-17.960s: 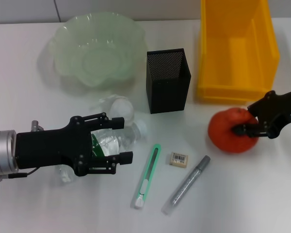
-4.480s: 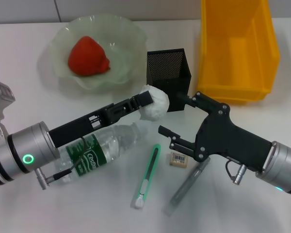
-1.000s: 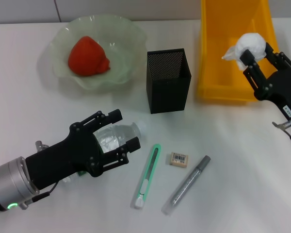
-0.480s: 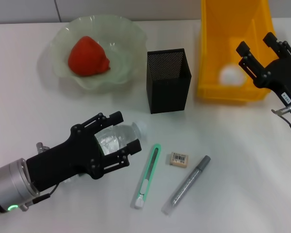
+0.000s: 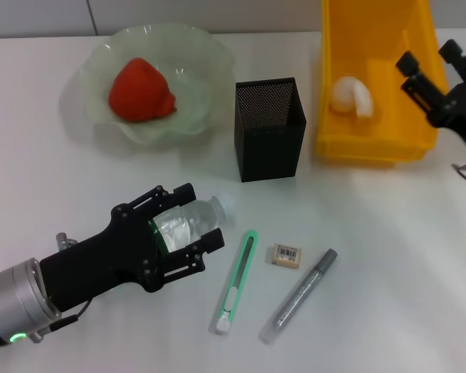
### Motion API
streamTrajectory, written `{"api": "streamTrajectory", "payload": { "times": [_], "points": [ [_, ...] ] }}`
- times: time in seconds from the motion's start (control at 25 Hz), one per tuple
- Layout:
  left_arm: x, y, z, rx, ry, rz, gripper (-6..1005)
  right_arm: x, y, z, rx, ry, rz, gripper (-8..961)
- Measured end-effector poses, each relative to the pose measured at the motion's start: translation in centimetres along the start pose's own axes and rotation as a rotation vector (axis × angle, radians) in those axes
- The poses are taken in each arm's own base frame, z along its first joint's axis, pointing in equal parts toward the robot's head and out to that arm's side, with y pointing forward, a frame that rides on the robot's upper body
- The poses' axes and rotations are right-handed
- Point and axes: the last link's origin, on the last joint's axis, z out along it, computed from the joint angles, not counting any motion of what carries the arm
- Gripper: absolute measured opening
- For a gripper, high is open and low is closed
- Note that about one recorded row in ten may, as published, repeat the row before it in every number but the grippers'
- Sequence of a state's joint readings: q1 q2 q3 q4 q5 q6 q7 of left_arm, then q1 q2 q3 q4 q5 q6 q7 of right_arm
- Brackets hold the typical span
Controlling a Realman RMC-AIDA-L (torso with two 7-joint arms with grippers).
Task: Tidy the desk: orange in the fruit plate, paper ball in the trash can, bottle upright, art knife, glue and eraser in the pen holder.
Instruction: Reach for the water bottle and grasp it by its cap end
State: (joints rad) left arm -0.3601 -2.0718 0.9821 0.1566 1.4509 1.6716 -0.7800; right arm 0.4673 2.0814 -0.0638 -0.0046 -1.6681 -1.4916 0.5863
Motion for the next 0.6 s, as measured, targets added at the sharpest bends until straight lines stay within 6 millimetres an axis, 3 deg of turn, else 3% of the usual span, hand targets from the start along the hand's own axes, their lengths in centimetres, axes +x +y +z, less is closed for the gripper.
{"api": "streamTrajectory", "payload": {
  "times": [0.32, 0.6],
  "points": [
    [0.2, -0.2, 0.0, -0.005, -0.003, 0.015, 810, -3.3, -0.9, -1.4, -0.22, 0.032, 0.202, 798],
    [0.9, -0.7, 0.1, -0.017, -0.004, 0.049, 810, -5.1, -1.1, -1.9, -0.411, 0.154, 0.162, 797]
  ]
}}
